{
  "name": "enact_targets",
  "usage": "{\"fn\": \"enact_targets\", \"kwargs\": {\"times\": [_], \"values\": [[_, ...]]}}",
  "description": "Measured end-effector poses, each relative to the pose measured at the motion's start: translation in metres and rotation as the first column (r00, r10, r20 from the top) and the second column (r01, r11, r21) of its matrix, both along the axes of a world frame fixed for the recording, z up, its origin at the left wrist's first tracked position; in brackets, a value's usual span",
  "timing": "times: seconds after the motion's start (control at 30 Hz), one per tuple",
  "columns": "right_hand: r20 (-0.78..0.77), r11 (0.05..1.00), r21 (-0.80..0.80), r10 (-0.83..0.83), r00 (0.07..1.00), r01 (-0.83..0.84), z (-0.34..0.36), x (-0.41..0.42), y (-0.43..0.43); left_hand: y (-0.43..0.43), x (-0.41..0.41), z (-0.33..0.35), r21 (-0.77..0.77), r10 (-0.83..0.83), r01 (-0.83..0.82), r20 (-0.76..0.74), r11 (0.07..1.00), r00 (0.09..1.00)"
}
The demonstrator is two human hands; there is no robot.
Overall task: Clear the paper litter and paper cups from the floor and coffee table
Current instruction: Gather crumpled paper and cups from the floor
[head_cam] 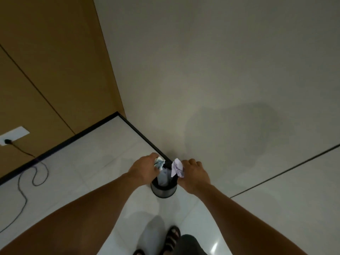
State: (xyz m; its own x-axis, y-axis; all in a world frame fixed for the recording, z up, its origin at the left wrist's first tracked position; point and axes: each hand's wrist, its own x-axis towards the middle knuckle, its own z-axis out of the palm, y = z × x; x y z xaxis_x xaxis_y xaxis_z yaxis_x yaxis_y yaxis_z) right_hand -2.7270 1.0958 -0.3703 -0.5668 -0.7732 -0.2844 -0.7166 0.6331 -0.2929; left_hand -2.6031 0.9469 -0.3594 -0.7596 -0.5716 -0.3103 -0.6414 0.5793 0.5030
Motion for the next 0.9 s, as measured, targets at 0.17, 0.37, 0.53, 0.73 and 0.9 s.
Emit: {"fn": "enact_targets", "kwargs": {"times": [0.17,0.37,0.53,0.73,0.9], "values": [[0.07,0.998,0.05,-0.052,0.996,0.048,-0.045,-0.053,-0.046,-0.046,-0.066,-0.043,0.079,-0.08,0.074,0.071,0.994,0.994],[0.151,0.982,0.134,-0.152,0.977,0.132,-0.118,-0.105,-0.085,-0.087,-0.128,-0.124,0.202,-0.15,0.109,0.201,0.973,0.968],[0.197,0.959,0.168,-0.259,0.946,0.228,-0.212,-0.134,-0.114,-0.121,-0.158,-0.226,0.282,-0.207,0.123,0.295,0.952,0.933],[0.269,0.889,0.297,-0.428,0.863,0.348,-0.352,-0.128,-0.152,-0.159,-0.187,-0.369,0.385,-0.338,0.175,0.411,0.906,0.847],[0.297,0.834,0.315,-0.539,0.788,0.452,-0.404,-0.108,-0.161,-0.176,-0.172,-0.421,0.508,-0.501,0.263,0.415,0.82,0.76]]}}
